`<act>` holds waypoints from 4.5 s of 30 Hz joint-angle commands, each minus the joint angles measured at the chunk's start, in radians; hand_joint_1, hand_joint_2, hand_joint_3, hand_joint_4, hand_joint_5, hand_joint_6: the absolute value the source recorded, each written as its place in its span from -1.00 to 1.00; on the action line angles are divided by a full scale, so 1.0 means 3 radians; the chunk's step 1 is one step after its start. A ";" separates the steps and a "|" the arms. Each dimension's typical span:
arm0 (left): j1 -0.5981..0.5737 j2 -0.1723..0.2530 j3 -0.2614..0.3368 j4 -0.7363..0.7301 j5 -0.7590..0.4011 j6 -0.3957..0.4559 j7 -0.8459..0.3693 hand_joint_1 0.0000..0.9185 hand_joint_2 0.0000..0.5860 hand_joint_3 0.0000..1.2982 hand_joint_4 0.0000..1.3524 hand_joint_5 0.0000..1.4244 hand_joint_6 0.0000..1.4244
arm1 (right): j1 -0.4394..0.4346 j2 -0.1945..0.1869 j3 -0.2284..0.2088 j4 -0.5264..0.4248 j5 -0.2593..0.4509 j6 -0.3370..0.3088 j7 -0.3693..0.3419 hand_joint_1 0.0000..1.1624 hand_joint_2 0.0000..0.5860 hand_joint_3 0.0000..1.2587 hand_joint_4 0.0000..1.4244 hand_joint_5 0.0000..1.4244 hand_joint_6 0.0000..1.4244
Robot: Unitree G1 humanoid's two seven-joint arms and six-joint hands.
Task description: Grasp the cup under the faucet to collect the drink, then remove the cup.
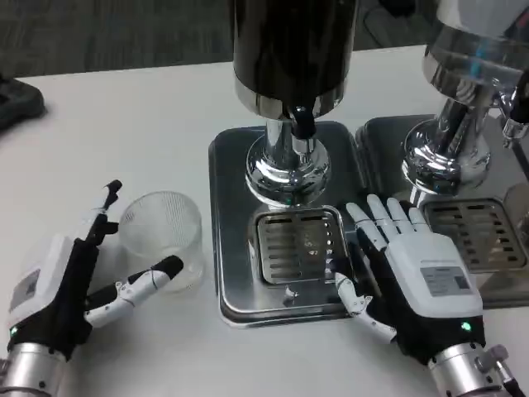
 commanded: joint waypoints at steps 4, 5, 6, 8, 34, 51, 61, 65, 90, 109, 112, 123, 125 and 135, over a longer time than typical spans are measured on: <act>-0.0083 0.0035 -0.0092 0.0132 0.0045 -0.0032 -0.0090 -0.49 -0.79 -0.78 -0.77 -0.58 -0.69 | 0.0012 0.0001 -0.0005 -0.0008 0.0010 0.0014 -0.0025 -0.69 0.72 -0.83 -1.00 -1.00 -1.00; -0.0095 0.0031 -0.0097 0.0152 0.0038 -0.0048 -0.0096 -0.49 -0.79 -0.77 -0.76 -0.55 -0.68 | 0.0016 0.0001 -0.0002 -0.0012 0.0001 0.0019 -0.0031 -0.69 0.72 -0.83 -1.00 -1.00 -1.00; -0.0110 0.0021 -0.0100 0.0181 0.0031 -0.0082 -0.0085 -0.49 -0.79 -0.77 -0.75 -0.53 -0.66 | 0.0020 0.0001 0.0000 -0.0016 -0.0001 0.0021 -0.0029 -0.69 0.72 -0.83 -1.00 -1.00 -1.00; -0.0131 0.0012 -0.0102 0.0230 0.0022 -0.0144 -0.0063 -0.49 -0.78 -0.77 -0.75 -0.52 -0.63 | 0.0031 0.0005 0.0003 -0.0032 -0.0011 0.0032 -0.0030 -0.69 0.72 -0.83 -1.00 -1.00 -1.00; -0.0431 -0.0085 -0.0044 0.1059 -0.0168 -0.0904 0.0070 -0.07 -0.58 -0.48 -0.42 -0.02 0.01 | 0.0098 0.0041 0.0004 -0.0107 0.0003 0.0078 -0.0026 -0.69 0.72 -0.80 -1.00 -1.00 -1.00; -0.0422 -0.0086 0.0052 0.0916 0.0110 -0.1032 0.0809 -0.02 -0.51 -0.35 -0.29 0.06 0.08 | 0.0083 0.0036 0.0002 -0.0104 0.0008 0.0064 -0.0027 -0.69 0.72 -0.80 -1.00 -1.00 -1.00; -0.0738 -0.0148 -0.0080 0.0915 0.0173 -0.1089 0.0740 -0.02 -0.51 -0.35 -0.28 0.06 0.11 | 0.0129 0.0013 -0.0025 -0.0208 -0.0048 0.0106 -0.0083 -0.69 0.72 -0.80 -1.00 -1.00 -1.00; -0.0871 -0.0193 -0.0190 0.0970 0.0232 -0.1088 0.0686 -0.02 -0.50 -0.35 -0.28 0.06 0.11 | 0.0179 0.0017 -0.0055 -0.0262 -0.0061 0.0160 -0.0121 -0.69 0.72 -0.80 -1.00 -1.00 -1.00; -0.1481 -0.0428 -0.0765 0.1589 0.0621 -0.0940 0.0722 -0.08 -0.51 -0.35 -0.29 0.06 0.10 | 0.0242 0.0085 -0.0089 -0.0295 -0.0064 0.0292 -0.0178 -0.69 0.72 -0.80 -1.00 -1.00 -1.00; -0.1522 -0.0329 -0.0979 0.1655 0.0617 -0.0723 0.0633 -0.66 -0.71 -0.68 -0.65 -0.23 -0.29 | 0.0199 0.0099 -0.0076 -0.0223 -0.0016 0.0232 -0.0142 -0.69 0.72 -0.80 -1.00 -1.00 -1.00; -0.1466 -0.0295 -0.0949 0.1641 0.0574 -0.0725 0.0573 -0.79 -0.82 -0.72 -0.69 -0.28 -0.31 | 0.0190 0.0100 -0.0060 -0.0209 -0.0009 0.0232 -0.0143 -0.69 0.72 -0.80 -1.00 -1.00 -1.00; -0.1164 -0.0098 -0.0664 0.1271 0.0320 -0.0890 0.0584 -0.98 -0.96 -0.77 -0.74 -0.36 -0.39 | 0.0175 0.0100 -0.0046 -0.0208 -0.0001 0.0244 -0.0150 -0.69 0.72 -0.80 -1.00 -1.00 -1.00; -0.1101 -0.0019 -0.0532 0.1136 0.0216 -0.0975 0.0566 -1.00 -0.97 -0.78 -0.77 -0.44 -0.56 | 0.0167 0.0100 -0.0046 -0.0199 0.0010 0.0235 -0.0144 -0.69 0.72 -0.80 -1.00 -1.00 -1.00; -0.0984 0.0040 -0.0112 0.0708 -0.0625 -0.1527 -0.0135 -1.00 -0.73 -0.79 -0.84 -0.58 -0.73 | 0.0153 0.0098 -0.0045 -0.0189 0.0021 0.0238 -0.0132 -0.68 0.77 -0.80 -1.00 -1.00 -1.00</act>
